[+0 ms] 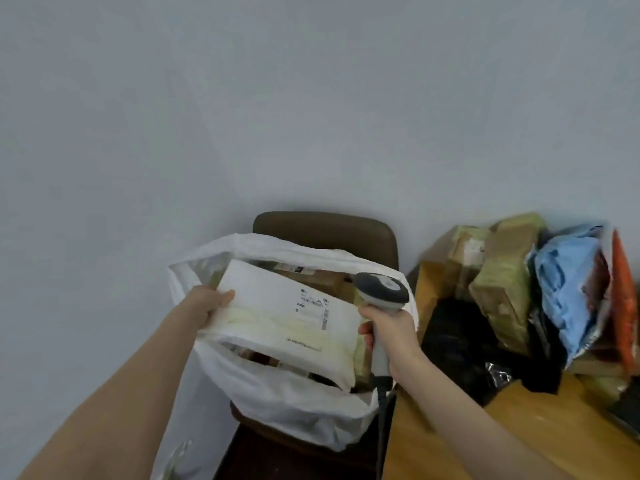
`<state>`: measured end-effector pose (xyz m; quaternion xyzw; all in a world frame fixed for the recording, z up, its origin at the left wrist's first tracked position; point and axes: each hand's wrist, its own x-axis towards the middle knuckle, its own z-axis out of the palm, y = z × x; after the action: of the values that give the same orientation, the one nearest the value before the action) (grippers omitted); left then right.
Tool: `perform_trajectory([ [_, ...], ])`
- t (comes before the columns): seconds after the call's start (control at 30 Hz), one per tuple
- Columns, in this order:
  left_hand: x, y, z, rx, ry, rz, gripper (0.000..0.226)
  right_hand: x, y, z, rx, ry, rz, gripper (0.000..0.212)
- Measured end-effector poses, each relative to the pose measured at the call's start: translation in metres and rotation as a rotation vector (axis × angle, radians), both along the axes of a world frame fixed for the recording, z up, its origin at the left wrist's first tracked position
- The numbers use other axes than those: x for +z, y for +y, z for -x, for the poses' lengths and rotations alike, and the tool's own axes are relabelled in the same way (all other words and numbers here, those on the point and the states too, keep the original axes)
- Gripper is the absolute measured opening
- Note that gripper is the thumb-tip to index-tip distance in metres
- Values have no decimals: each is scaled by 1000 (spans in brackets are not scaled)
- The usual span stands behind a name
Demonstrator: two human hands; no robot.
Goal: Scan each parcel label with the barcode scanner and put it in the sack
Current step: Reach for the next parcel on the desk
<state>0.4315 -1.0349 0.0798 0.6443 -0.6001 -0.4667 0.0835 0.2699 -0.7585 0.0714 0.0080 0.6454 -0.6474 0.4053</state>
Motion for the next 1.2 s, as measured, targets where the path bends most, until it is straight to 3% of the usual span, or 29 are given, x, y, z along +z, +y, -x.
perform_trajectory([
  [0.2,-77,-37,53,-1,-31,-39,48,-48,-47,-1,-16,-67,-153,11],
  [0.47,-111,-54,67,-347,-299,360,41,-88,-80,5,-41,-36,-205,44],
  [0.57,-104,-26,69,-767,-348,625,61,-88,-85,0,-35,-103,-182,32],
  [0.63,-99,-1,72,-1105,-427,549,78,-83,-90,2,-46,-102,-163,23],
  [0.7,-104,20,74,-1315,-617,480,93,-80,-96,6,-53,-105,-149,25],
  [0.8,-113,24,78,-1328,-743,512,98,-76,-102,13,-52,-96,-136,19],
  [0.93,-125,12,76,-1262,-786,496,100,-77,-95,20,-68,-91,-126,35],
  [1.1,-122,21,76,-1232,-784,458,101,-68,-72,16,-82,-184,-79,19],
  [1.2,-111,27,81,-1235,-776,413,100,-56,-57,13,-103,-192,-93,21],
])
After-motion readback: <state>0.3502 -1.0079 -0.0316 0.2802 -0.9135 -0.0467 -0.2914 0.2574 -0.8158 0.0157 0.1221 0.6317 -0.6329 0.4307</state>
